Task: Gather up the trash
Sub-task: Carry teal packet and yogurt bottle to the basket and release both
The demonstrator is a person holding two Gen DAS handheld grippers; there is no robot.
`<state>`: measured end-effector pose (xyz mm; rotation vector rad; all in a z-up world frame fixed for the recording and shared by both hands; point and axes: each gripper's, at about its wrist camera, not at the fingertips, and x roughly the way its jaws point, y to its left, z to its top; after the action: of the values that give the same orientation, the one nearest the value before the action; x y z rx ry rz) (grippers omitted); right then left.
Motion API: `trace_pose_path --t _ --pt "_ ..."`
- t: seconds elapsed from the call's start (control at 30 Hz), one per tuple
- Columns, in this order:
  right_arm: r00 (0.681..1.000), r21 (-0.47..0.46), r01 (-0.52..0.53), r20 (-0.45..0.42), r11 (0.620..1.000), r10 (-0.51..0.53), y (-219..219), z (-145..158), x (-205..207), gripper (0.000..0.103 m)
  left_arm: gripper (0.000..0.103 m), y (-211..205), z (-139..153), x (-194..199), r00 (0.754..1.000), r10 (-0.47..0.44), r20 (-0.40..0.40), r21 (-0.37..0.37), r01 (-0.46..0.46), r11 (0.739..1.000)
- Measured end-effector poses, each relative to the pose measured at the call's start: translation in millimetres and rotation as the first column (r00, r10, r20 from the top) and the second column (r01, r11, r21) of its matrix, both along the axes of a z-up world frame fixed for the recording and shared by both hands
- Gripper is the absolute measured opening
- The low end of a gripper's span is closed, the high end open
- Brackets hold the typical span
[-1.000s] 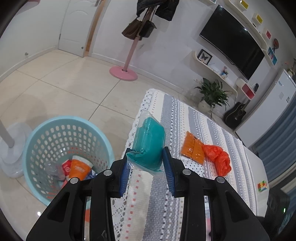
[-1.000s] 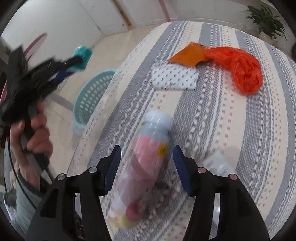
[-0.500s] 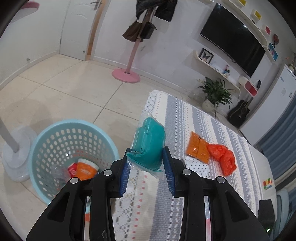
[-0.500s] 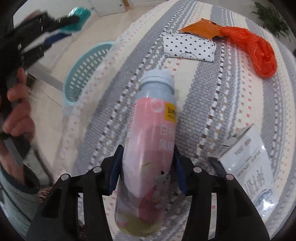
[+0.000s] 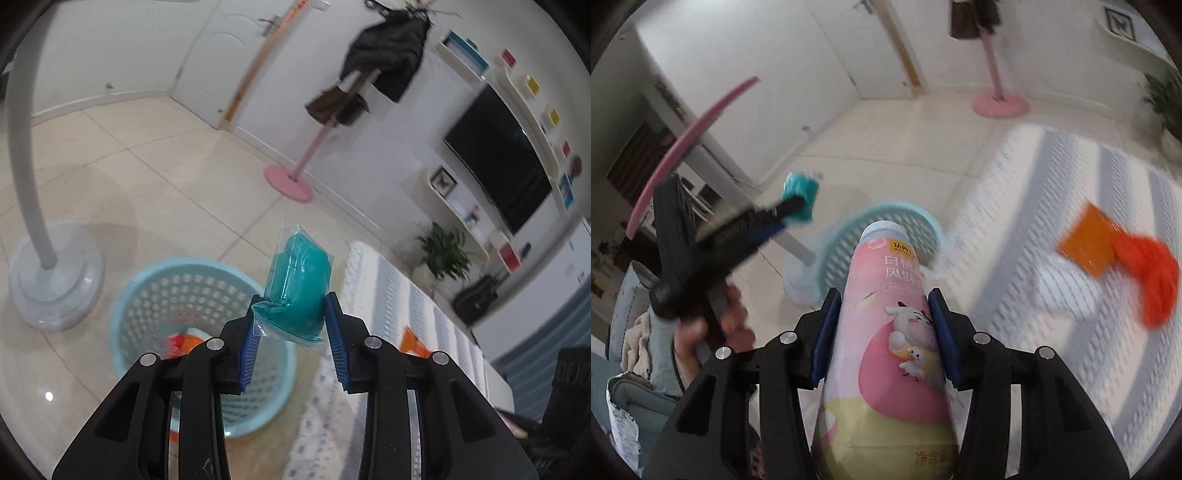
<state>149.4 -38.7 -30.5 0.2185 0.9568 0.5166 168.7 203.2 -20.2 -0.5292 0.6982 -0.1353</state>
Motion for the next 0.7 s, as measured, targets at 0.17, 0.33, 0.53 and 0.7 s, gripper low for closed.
trace_pose_path --t 0.17,0.33,0.53,0.7 --pt "0.999 0.011 -0.028 0.020 1.000 0.028 52.7 -3.3 37.7 0.045 0.032 24.2 -8.4 1.1 0.997 0.059 -0.039 0.008 -0.059 0.998" --pt "0.999 -0.029 -0.029 0.023 0.999 0.030 92.2 -21.3 65.5 0.045 0.033 38.2 -30.0 11.6 0.989 0.072 -0.128 -0.019 -0.075 0.997" --pt "1.000 -0.057 0.030 -0.002 0.998 -0.030 108.0 -55.4 89.4 0.046 0.050 36.3 -47.8 24.2 0.978 0.083 -0.190 0.026 -0.080 0.996" --pt "0.995 -0.046 0.064 -0.072 0.997 -0.067 96.3 -86.0 100.5 0.052 0.056 41.0 -54.6 23.0 0.973 0.087 -0.213 0.031 -0.083 0.996"
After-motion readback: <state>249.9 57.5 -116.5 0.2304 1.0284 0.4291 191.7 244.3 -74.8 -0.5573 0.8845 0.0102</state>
